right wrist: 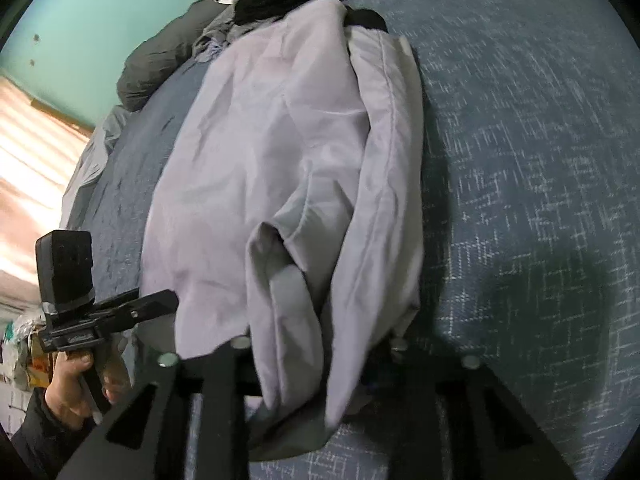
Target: Fold clothes
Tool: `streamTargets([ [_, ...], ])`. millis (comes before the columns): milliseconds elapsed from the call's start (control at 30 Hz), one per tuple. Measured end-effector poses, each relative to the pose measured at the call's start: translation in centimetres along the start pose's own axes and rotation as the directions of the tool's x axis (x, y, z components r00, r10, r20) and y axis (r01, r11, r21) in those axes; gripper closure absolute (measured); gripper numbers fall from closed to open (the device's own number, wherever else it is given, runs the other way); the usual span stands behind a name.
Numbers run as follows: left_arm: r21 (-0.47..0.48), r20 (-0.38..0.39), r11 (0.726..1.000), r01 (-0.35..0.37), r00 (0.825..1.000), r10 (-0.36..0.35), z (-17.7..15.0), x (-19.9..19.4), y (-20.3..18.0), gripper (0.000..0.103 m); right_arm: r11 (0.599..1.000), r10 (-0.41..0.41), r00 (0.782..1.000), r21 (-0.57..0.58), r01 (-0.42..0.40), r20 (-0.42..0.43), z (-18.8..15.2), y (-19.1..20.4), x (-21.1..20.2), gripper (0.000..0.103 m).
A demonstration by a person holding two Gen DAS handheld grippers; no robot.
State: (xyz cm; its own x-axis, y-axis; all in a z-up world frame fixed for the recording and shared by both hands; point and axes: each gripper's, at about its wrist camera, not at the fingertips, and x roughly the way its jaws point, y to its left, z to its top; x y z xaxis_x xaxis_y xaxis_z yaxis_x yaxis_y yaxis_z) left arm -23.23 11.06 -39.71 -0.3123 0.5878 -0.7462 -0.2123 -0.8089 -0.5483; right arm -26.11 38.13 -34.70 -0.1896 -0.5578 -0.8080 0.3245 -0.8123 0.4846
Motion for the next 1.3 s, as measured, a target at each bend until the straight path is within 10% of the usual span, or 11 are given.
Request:
streamTargets([
  [300, -0.003, -0.012, 1.0, -0.006, 1.0, 0.006, 1.1, 1.3, -0.1, 0.045, 1.0, 0.004, 1.0, 0.021, -0.004, -0.007, 0.1, -0.9, 0.8, 0.067],
  [567, 0.014, 0.026, 1.0, -0.024, 0.999, 0.024, 1.3, 0.7, -0.8, 0.052, 1.0, -0.008, 0.999, -0.02, 0.008, 0.04, 0.0, -0.3, -0.3, 0.084],
  [1300, 0.166, 0.12, 0.985, -0.043, 0.993, 0.023, 3.2, -2.7, -10.6, 0.067, 0.975, -0.099, 0.984, -0.183, 0.126, 0.15, 4.3, 4.2, -9.1, 0.09],
])
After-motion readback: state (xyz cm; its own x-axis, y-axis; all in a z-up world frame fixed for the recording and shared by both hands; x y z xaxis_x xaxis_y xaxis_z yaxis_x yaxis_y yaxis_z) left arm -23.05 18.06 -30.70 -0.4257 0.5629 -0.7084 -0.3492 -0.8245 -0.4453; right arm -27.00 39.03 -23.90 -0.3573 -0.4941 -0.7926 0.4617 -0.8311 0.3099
